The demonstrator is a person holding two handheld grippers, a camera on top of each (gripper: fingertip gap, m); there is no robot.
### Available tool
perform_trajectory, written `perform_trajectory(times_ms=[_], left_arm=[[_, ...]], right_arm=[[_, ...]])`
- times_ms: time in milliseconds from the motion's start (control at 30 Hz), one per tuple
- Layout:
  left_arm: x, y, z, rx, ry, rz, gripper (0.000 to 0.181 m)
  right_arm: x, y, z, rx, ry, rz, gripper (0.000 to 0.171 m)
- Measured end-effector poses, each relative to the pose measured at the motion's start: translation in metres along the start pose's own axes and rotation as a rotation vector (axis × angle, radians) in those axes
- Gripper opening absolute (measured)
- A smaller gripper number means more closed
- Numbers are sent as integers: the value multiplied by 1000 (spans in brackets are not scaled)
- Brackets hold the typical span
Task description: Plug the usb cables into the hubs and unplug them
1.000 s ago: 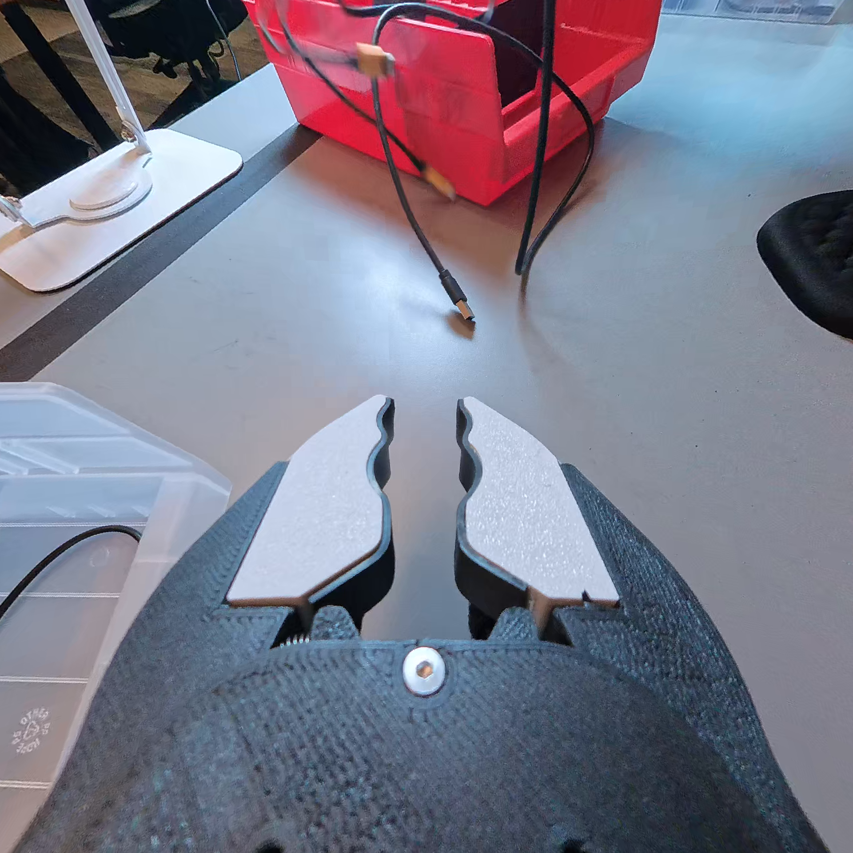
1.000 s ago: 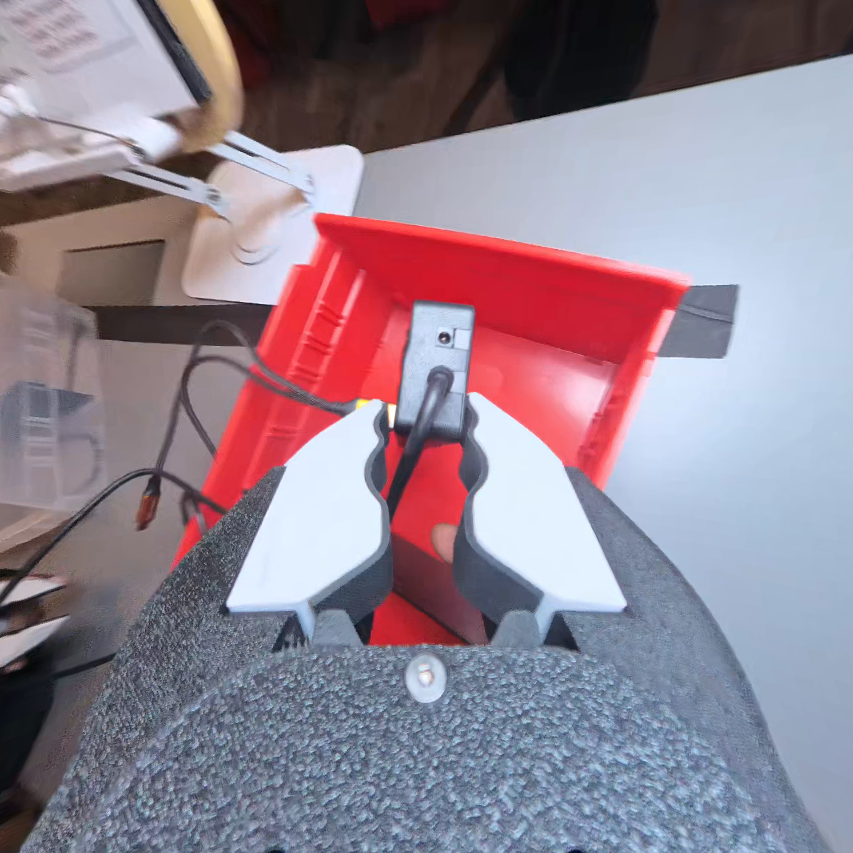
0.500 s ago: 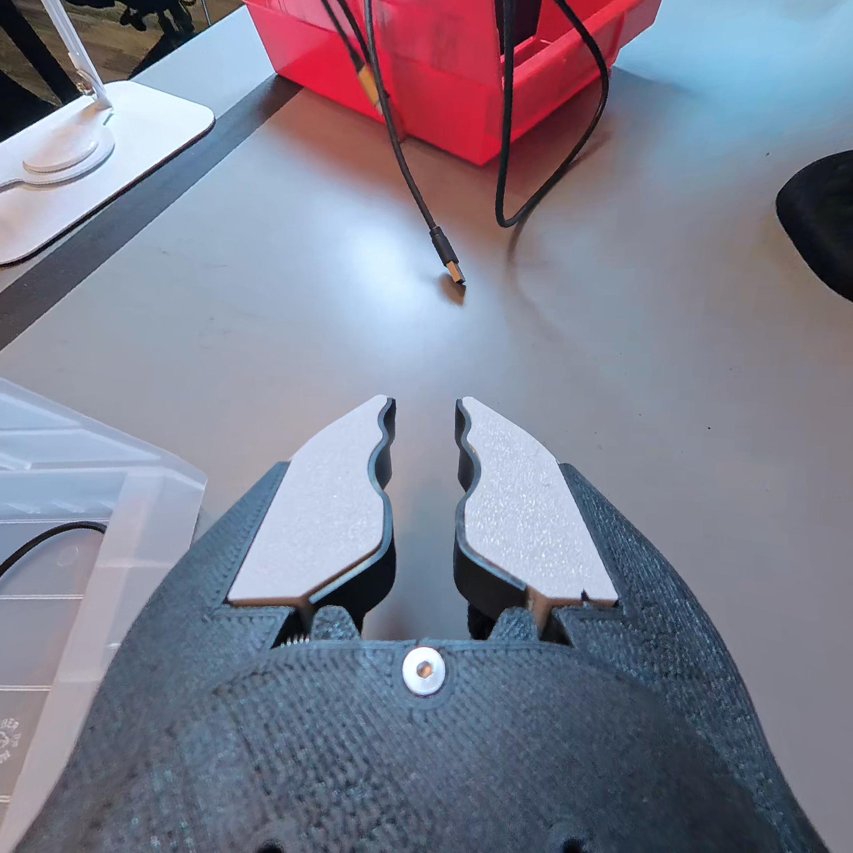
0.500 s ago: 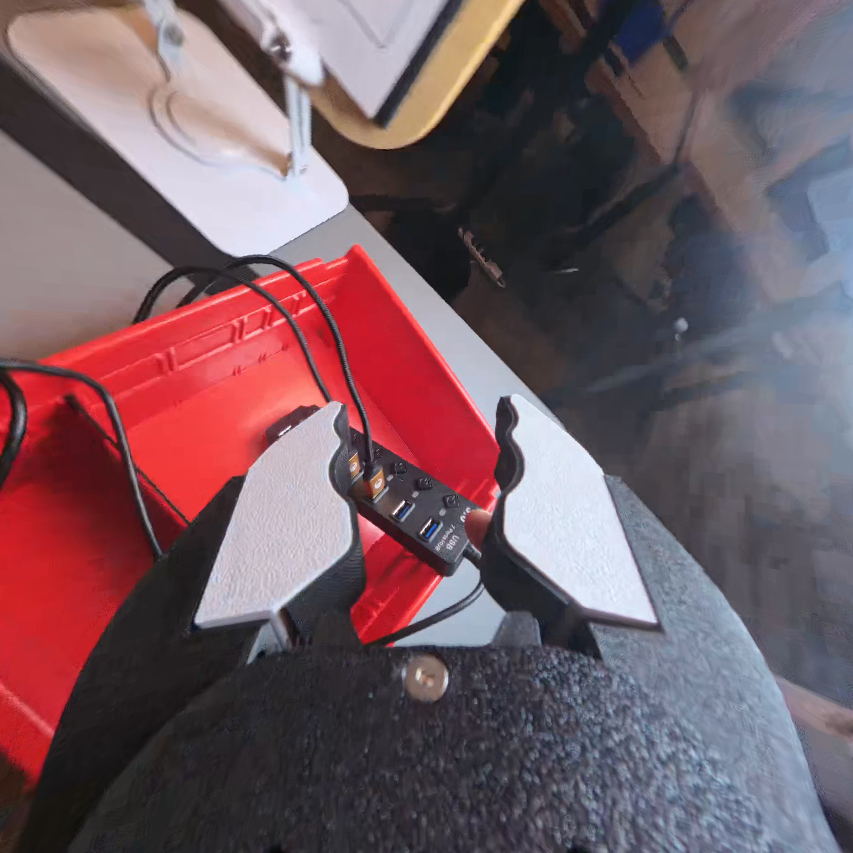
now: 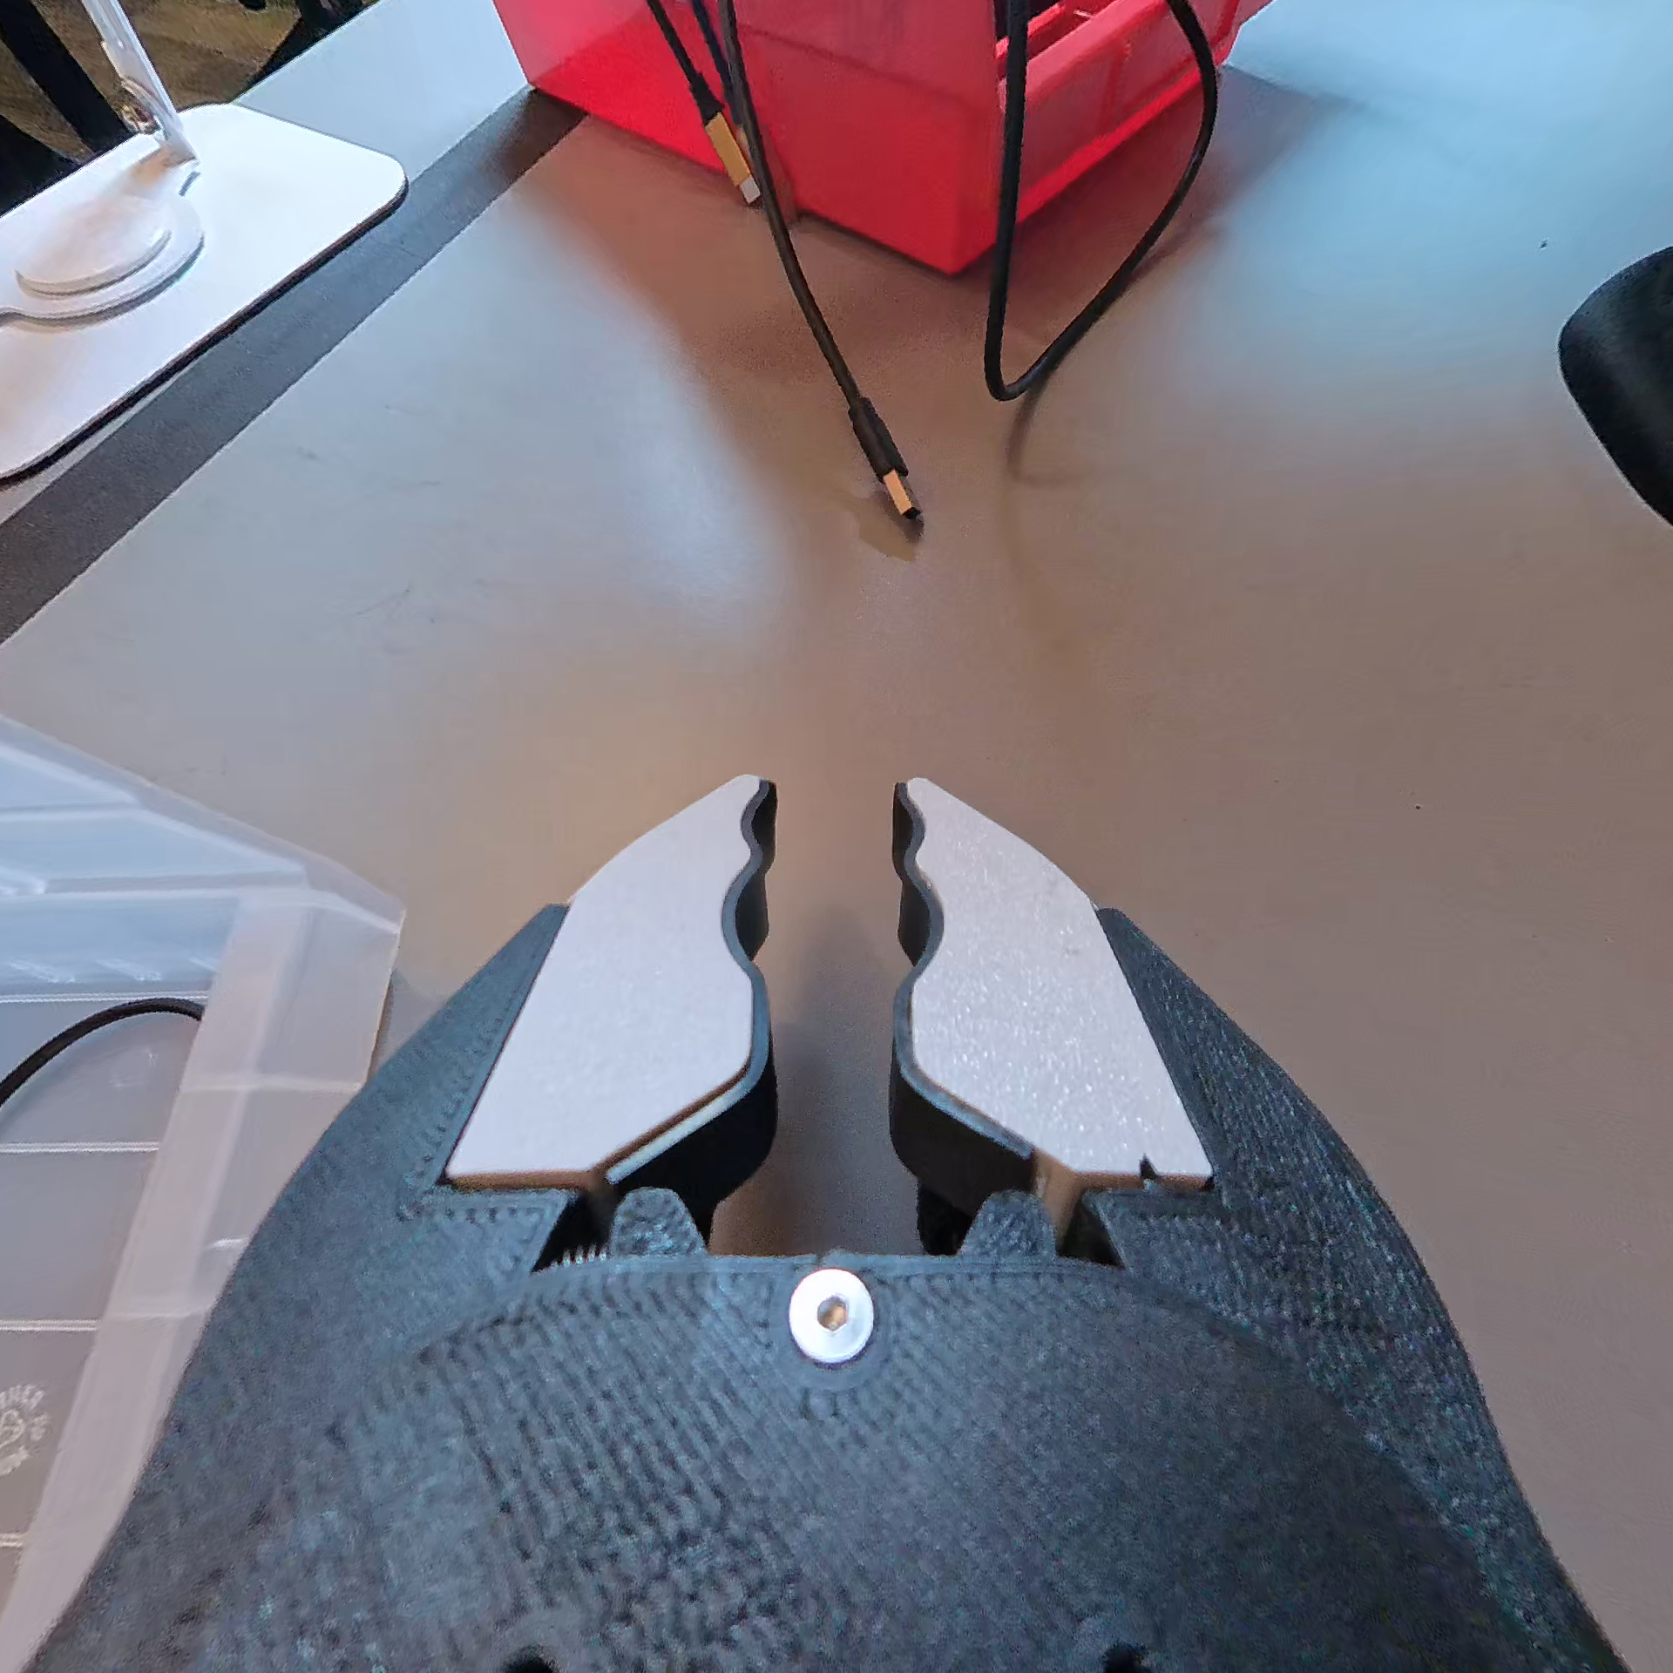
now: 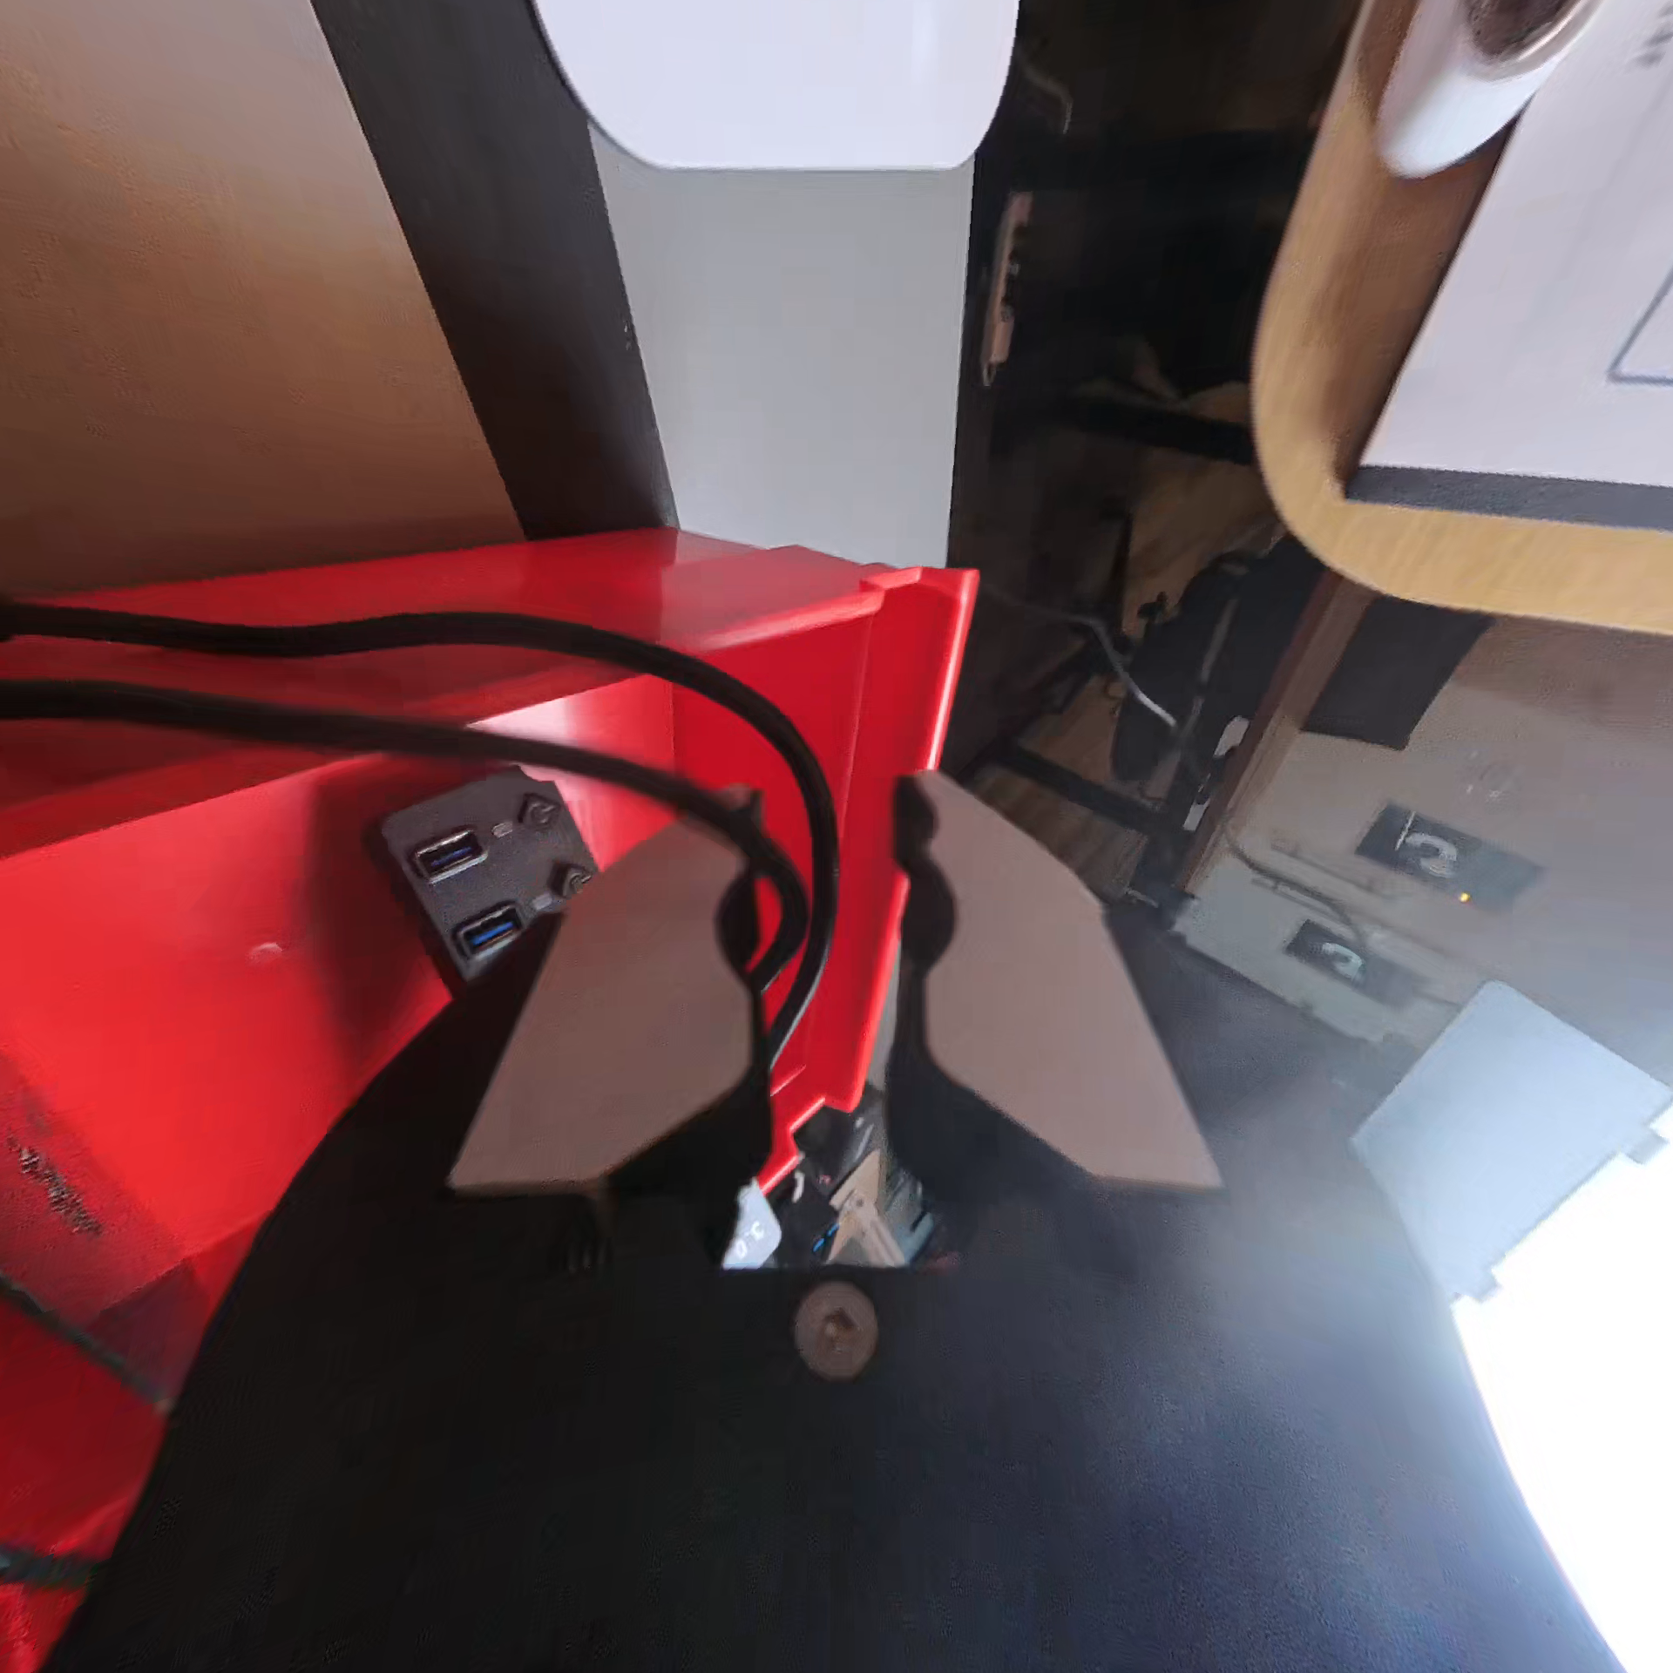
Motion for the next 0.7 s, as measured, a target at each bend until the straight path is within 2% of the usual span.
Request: perform_trajectory(times_ms=[33, 167, 333, 400, 533, 633, 700], left_arm=[[0, 1, 0, 0, -1, 1, 25], [0, 1, 0, 21, -10, 18, 24], [-6, -2, 5, 18, 24, 27, 24], [-7, -3, 5, 18, 28, 30, 24], [-10, -3, 9, 27, 47, 35, 24], [-12, -3, 12, 33, 65, 39, 24], [-12, -3, 12, 30, 65, 37, 24]], right_arm=[[5, -4, -2, -4, -57, 17, 1], [36, -23, 11, -294, -245, 2, 0], [55, -37, 76, -763, -351, 37, 1], [56, -36, 102, -880, -315, 83, 2], [45, -23, 132, -857, -70, 170, 3], [32, -10, 130, -605, 93, 265, 3], [23, -2, 119, -459, 126, 269, 3]])
Point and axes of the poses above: each gripper's, where its closed fingertips meet, x back along the fingers, z out of its underside, y = z × x across the jaws, the point moved 10 cm from there along x, back along the fingers, and after that the axes turned 11 degrees about -y, right-handed, at the moved point
